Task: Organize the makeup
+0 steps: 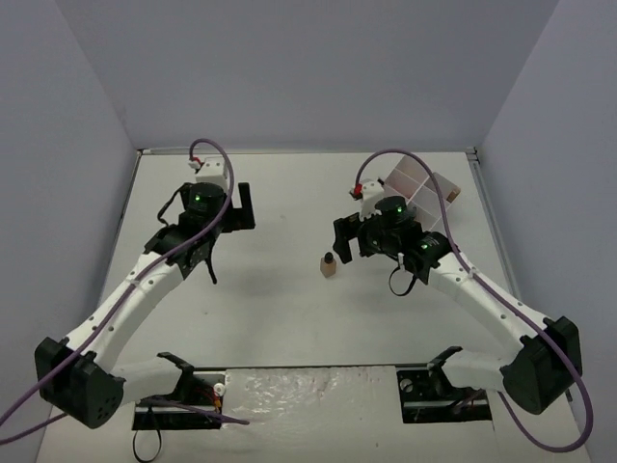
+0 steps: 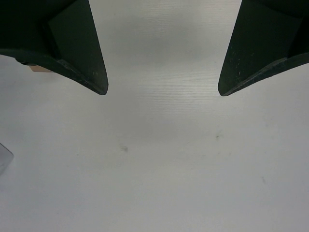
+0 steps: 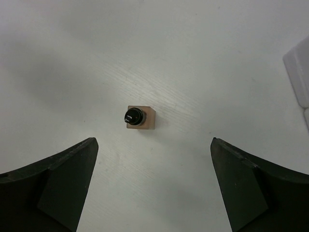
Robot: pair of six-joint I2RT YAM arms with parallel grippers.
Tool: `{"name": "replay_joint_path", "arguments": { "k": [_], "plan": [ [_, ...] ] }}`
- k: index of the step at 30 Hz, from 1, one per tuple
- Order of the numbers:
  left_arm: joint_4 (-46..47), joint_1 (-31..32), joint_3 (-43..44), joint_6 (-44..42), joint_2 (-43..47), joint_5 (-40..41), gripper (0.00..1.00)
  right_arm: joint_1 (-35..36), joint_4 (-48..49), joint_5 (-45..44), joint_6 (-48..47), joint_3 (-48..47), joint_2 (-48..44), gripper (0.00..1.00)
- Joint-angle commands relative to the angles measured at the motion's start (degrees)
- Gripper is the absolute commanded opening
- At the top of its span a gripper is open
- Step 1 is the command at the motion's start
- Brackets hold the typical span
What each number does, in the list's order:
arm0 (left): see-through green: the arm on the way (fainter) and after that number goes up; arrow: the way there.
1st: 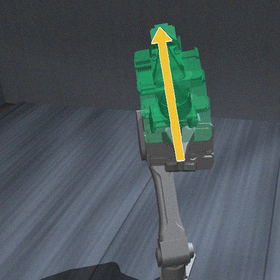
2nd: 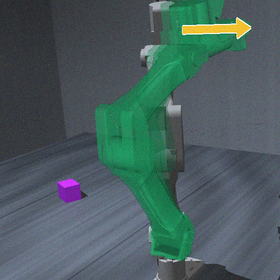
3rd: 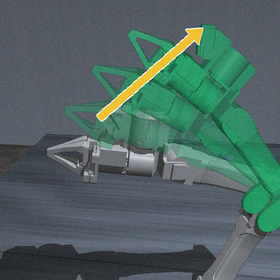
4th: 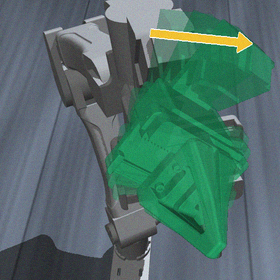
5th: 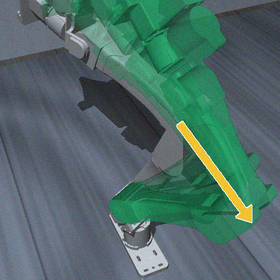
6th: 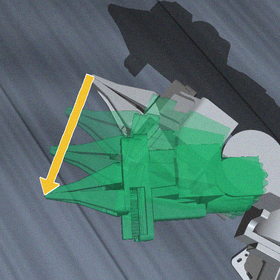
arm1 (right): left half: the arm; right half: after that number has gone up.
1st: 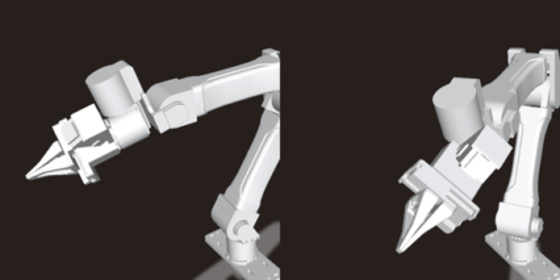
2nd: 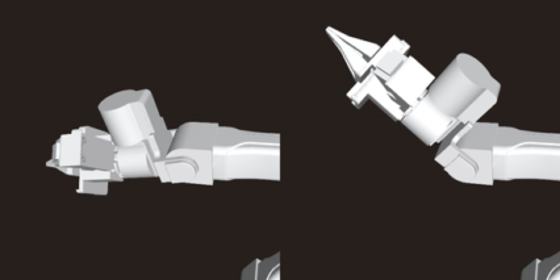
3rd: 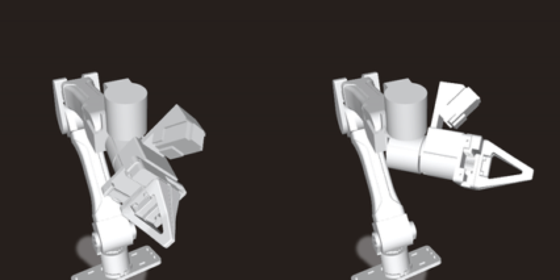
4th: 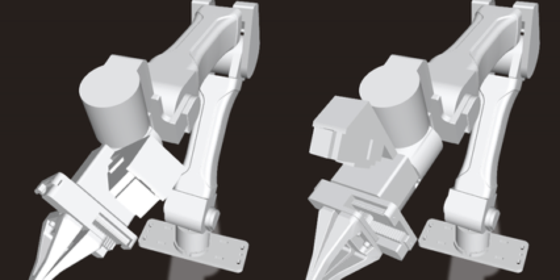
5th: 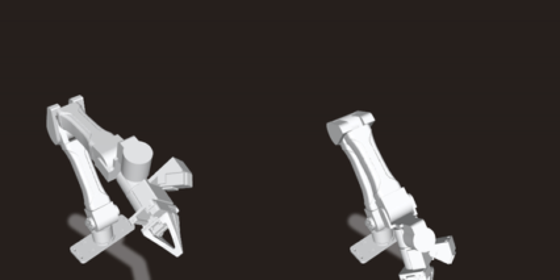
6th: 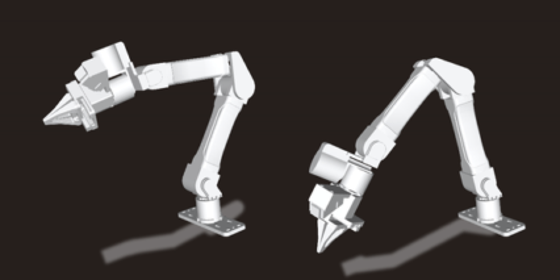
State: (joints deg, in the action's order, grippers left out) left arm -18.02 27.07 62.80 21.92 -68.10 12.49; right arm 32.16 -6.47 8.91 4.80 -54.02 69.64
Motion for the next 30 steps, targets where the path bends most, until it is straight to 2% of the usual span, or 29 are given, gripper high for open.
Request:
{"name": "replay_joint_path", "arguments": {
  "k": [1,11,18,22,30],
  "plan": [
    [-6.8,-8.1,-2.4,-0.4,7.8,0.1,0.97,3.7,4.7,-4.5,2.5,-2.6,5.4,0.99],
    [-12.8,-18.4,-11.4,-5.3,20.3,-0.6,0.97,7.2,8.8,-7.5,4.6,-2.3,14.4,0.92],
    [-10.7,-19.2,-13.8,-4.9,19.5,-1.9,0.97,7.4,10.3,-8.0,4.9,-2.1,17.3,0.8],
    [-10.7,-19.5,-13.4,-5.2,17.9,-1.9,0.97,7.5,11.1,-7.9,5.5,-1.9,18.5,0.69],
    [-10.5,-20.1,-13.4,-5.4,17.2,-2.4,0.97,7.9,11.8,-8.6,6.1,-0.6,19.1,0.6]
  ]
}}
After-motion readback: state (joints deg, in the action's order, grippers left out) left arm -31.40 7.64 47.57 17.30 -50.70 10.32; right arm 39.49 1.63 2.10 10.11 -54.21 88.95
